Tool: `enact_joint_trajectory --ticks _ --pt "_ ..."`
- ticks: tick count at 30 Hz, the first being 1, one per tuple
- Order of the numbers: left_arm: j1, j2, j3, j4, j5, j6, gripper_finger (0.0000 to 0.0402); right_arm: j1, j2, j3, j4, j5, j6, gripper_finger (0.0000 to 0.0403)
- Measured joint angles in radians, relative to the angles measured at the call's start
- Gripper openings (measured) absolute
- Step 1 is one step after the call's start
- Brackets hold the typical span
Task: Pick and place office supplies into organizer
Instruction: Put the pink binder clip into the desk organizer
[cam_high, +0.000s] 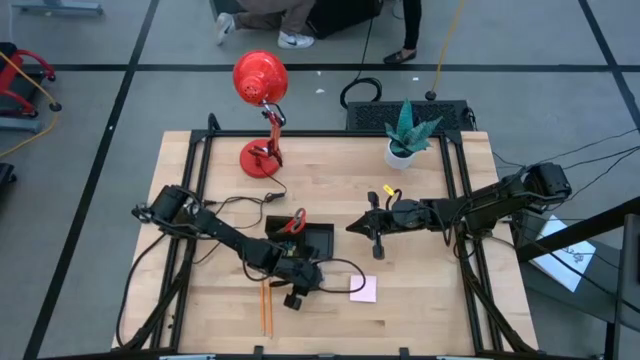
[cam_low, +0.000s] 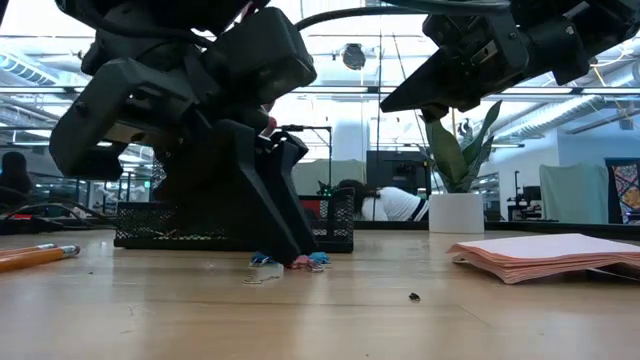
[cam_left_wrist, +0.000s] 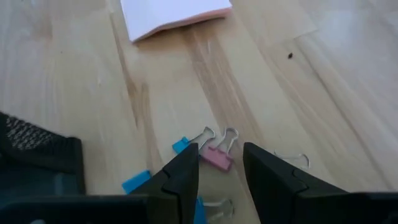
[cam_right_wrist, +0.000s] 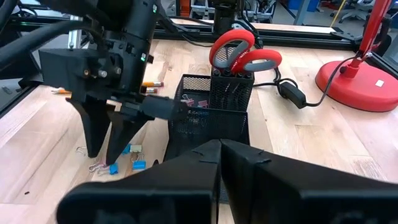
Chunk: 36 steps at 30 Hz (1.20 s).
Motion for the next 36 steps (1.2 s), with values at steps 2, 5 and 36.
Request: enact_joint_trajectory --ticks 2,5,36 --pt "-0.004 0.008 0.0 0.009 0.001 -0.006 0.0131 0.0 0.0 0.0 0.0 0.0 0.0 0.0004" --pt "-0.006 0.017 0.002 0.022 0.006 -0.021 0.0131 0.0 0.0 0.0 0.0 0.0 0.0 0.0004" --pt "-0.046 0.026 0.0 -0.002 -0.01 -0.104 0.0112 0.0 0.0 0.0 0.0 0.0 0.003 0.0004"
